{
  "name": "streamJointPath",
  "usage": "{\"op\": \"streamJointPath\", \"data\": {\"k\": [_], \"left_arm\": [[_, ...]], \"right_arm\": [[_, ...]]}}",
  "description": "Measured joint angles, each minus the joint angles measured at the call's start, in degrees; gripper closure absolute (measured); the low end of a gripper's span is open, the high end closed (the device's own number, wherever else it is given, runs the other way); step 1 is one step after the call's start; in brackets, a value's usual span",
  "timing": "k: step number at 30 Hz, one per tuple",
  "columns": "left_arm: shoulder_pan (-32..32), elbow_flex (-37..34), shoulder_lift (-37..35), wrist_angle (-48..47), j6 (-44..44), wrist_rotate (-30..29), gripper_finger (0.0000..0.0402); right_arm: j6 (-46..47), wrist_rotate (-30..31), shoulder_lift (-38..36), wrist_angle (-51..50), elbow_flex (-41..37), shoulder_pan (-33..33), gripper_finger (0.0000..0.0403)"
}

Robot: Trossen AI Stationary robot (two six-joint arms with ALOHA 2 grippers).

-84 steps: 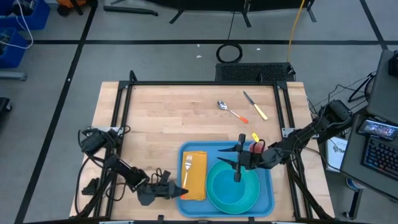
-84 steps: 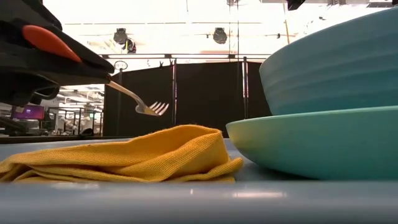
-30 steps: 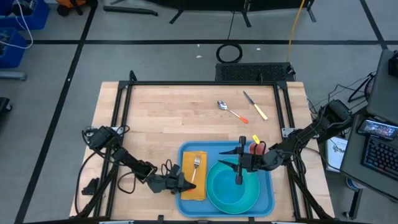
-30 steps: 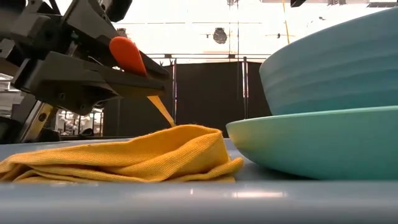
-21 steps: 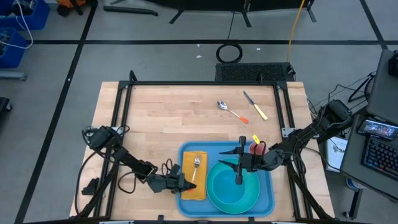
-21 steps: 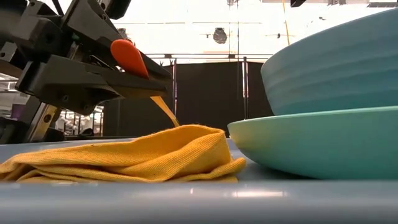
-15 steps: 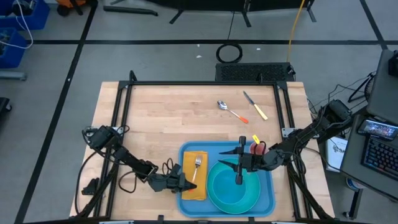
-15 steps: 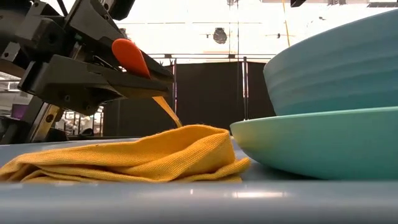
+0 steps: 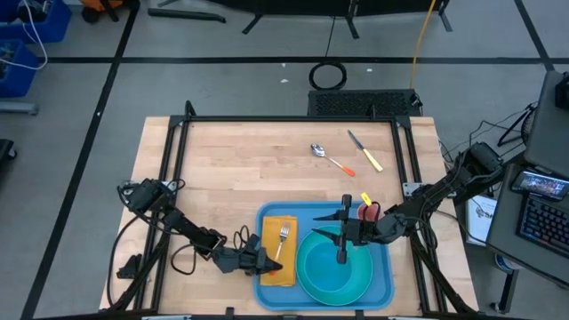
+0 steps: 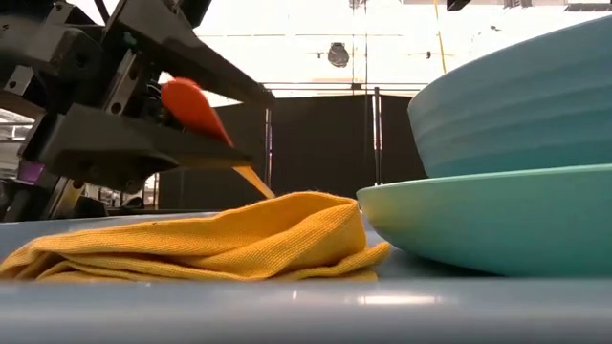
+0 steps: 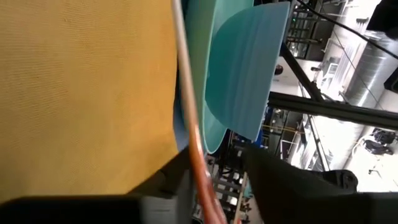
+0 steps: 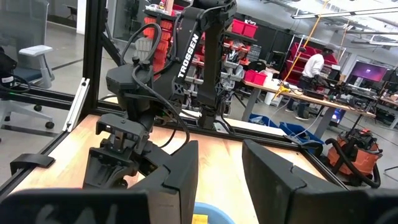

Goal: Set up tray
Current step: Put the orange fork on the orange napkin

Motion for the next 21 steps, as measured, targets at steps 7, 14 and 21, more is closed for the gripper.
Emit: {"op": "streamJointPath", "data": {"k": [7, 14, 21], "left_arm": [[-0.6, -0.2, 0.2, 3.0, 6.1, -1.7, 0.0149], [-2.0, -0.2, 0.2, 4.6, 7.0, 0.2, 0.0060], [-2.1, -0.1, 0.1, 5.3, 6.0, 4.0, 0.0009]], "right_arm": [[2.3, 0.0, 0.0, -0.4, 0.0, 0.0, 0.0289], [3.0, 0.0, 0.0, -0.3, 0.0, 0.0, 0.0289], [4.1, 0.0, 0.0, -0.1, 0.0, 0.0, 0.0289]]}}
